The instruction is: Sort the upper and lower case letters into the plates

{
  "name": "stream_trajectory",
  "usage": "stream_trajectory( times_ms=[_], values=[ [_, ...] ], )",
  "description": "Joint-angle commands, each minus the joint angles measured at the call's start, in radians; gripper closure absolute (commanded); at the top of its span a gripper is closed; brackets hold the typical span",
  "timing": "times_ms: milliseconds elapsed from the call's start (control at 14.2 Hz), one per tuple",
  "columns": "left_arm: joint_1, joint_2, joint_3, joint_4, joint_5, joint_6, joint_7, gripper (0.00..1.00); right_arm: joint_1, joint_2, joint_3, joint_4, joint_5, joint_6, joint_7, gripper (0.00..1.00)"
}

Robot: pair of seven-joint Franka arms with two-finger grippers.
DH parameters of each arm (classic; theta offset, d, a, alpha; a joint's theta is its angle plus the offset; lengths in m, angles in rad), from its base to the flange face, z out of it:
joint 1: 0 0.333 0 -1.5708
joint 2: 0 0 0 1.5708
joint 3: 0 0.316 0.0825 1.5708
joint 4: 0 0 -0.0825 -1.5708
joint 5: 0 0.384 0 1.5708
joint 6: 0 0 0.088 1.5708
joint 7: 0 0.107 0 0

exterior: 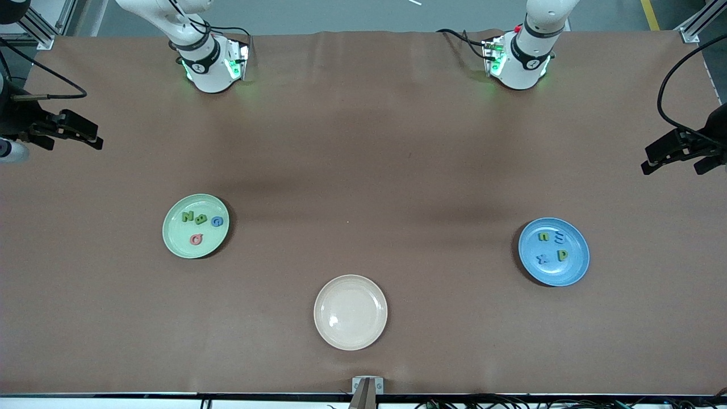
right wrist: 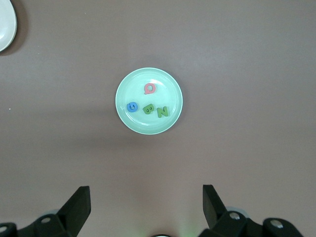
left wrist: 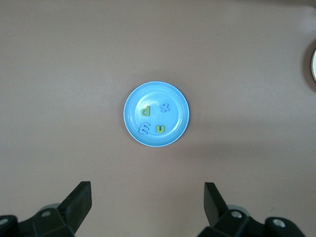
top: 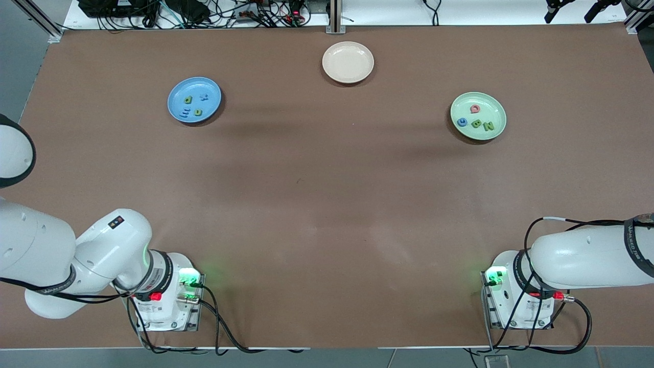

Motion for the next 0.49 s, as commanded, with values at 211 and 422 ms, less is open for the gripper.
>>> stream_trajectory(
  times_ms=[211, 422],
  values=[
    [0.003, 0.005, 0.001, 0.014, 0.009, -0.005, -0.011, 0.0, -0.002, -0.056, 0.003, -0.043, 0.017, -0.011, -0.005, 0.0],
    [0.005, 0.022, 0.002, 0.012, 0.018, -0.005, -0.011, 0.0, 0.0, -0.061, 0.001, -0.05, 0.028, -0.003, -0.007, 0.0]
  ],
)
